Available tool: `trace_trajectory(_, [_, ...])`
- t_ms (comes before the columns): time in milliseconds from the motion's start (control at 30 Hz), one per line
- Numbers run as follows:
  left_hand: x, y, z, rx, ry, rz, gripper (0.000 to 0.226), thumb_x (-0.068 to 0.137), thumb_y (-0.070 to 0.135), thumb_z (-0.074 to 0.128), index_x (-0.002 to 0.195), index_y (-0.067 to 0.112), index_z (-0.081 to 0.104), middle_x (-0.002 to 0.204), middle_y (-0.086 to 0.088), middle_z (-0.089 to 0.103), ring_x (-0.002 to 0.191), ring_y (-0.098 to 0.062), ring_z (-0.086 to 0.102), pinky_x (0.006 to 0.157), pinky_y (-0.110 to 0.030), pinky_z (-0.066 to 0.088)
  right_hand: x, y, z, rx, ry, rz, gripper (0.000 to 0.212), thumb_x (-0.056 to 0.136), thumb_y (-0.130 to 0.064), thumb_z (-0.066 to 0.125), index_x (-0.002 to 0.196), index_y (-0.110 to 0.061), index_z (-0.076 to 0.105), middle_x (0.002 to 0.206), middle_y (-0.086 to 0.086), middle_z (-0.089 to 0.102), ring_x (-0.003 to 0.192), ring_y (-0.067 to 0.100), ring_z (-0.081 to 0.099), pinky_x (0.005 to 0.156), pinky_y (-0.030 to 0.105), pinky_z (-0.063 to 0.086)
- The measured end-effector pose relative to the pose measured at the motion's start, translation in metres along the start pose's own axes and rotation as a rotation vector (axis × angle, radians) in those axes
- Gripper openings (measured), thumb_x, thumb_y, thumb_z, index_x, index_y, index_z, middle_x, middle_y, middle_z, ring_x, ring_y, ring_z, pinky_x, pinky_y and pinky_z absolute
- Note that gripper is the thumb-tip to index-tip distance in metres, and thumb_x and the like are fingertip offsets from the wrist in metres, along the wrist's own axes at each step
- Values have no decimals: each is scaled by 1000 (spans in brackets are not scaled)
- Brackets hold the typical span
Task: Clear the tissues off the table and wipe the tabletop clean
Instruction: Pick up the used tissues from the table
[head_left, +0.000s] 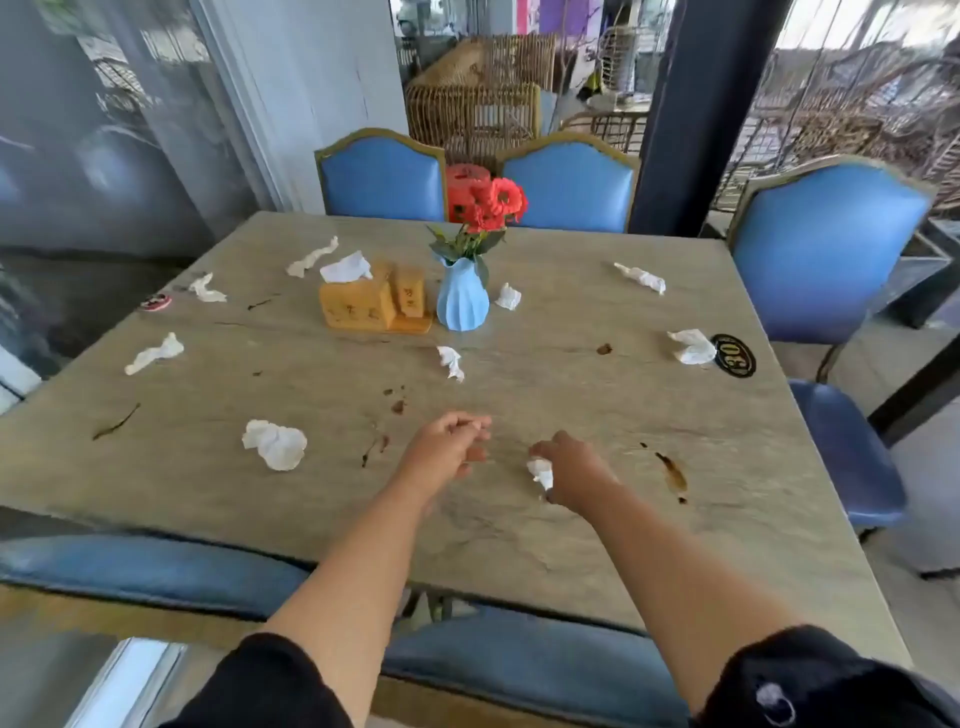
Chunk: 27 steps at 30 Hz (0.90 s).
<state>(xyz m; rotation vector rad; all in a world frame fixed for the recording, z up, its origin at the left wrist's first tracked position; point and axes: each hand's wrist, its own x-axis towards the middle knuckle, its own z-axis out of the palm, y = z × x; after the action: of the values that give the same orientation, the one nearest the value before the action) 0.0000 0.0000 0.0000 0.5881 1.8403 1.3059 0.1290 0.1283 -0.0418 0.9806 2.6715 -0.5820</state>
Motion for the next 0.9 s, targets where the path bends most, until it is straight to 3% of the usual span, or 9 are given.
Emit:
trace_trajectory(233, [37,-15,-2,-69,12,-93,20,99,15,47,98,23,65,94,1,68,77,-13,63,67,-25,45,24,1,17,113,93,60,30,83,-9,65,113,-13,67,121,10,53,106,28,58,80,24,40])
trace_trajectory(367, [45,-18,-1,-118,44,-155,21,101,15,44,101,21,63,103,-5,64,81,-18,64,72,-27,49,31,-17,6,520,232,118,17,77,-10,70,94,-12,75,90,6,65,84,23,62,67,22,39])
trace_trajectory(467, [49,-10,-4,-297,51,-219,23,103,24,39,114,19,60,109,-6,57,89,-23,63,82,-32,52,37,-49,-13,771,306,100,15,75,-14,76,86,-17,67,69,-7,59,63,9,56,57,21,41])
trace_trajectory(567, [59,1,-17,-582,58,-245,28,102,28,43,122,15,59,112,-10,58,96,-23,63,82,-34,55,51,-76,-29,785,333,64,13,74,-18,76,82,-18,66,71,-10,62,65,2,55,55,13,39])
trace_trajectory(700, [87,7,-45,-559,151,-205,19,100,10,46,113,7,60,103,-13,67,86,-15,67,76,-24,55,82,-100,-39,855,287,20,8,81,-14,70,86,-18,75,77,-14,68,69,-3,57,58,8,37])
trace_trajectory(800, [114,9,-71,-550,196,-221,22,99,-1,42,114,1,58,96,-13,67,85,-20,67,87,-30,55,121,-110,-40,758,377,75,26,85,-5,59,99,-21,74,103,-5,70,91,10,62,71,17,38])
trace_trajectory(900, [141,8,-94,-536,190,-251,24,98,-3,41,113,2,59,101,-14,65,88,-23,65,94,-39,52,162,-114,-37,557,345,93,52,87,6,49,128,-24,60,132,2,52,119,20,50,86,23,39])
